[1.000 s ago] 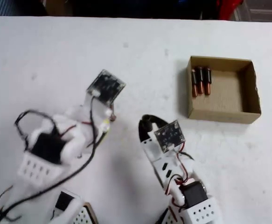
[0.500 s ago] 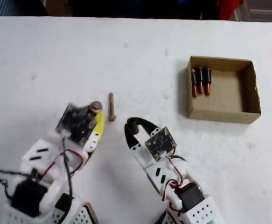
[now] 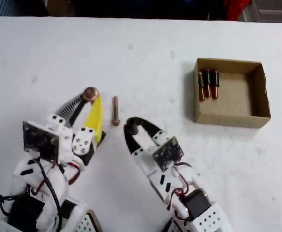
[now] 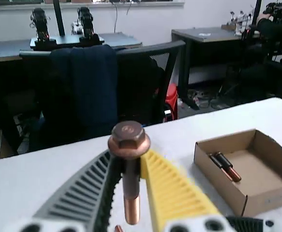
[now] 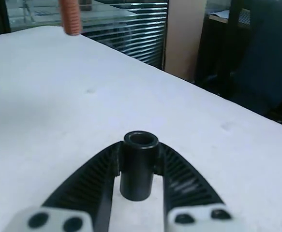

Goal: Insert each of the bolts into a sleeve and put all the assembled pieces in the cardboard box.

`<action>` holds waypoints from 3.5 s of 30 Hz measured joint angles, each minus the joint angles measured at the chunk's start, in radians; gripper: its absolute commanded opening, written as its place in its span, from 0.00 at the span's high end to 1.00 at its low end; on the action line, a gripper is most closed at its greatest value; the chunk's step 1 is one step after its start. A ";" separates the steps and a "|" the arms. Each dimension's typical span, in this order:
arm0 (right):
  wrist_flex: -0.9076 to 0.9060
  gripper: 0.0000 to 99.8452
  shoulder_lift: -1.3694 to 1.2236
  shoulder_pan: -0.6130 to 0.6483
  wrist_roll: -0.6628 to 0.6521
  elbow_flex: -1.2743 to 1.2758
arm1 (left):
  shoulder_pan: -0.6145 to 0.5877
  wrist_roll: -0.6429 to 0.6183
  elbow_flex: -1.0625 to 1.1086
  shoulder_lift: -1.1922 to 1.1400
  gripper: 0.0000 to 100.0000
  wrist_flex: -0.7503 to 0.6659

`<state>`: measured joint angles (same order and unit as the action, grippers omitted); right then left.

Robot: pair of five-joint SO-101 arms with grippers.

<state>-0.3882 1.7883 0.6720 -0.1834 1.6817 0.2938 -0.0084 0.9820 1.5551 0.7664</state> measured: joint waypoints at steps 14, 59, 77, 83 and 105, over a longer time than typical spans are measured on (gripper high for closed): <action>0.005 0.98 0.000 0.031 0.000 0.000 | 0.021 -0.169 0.129 0.000 0.98 -0.137; 0.005 0.98 0.000 -0.034 -0.072 0.000 | 0.141 -0.242 0.313 0.000 0.98 -0.301; 0.005 0.98 -0.002 -0.037 -0.078 0.000 | 0.199 -0.238 0.350 0.008 0.98 -0.301; 0.005 0.98 0.000 -0.037 -0.078 0.000 | 0.199 -0.238 0.361 0.005 0.98 -0.301; -0.015 0.98 -0.003 -0.031 -0.080 0.000 | 0.218 -0.242 0.545 0.025 0.98 -0.310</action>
<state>-0.4035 1.7852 0.6414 -0.2631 1.6817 0.5117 -0.2509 1.5267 1.5796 0.4565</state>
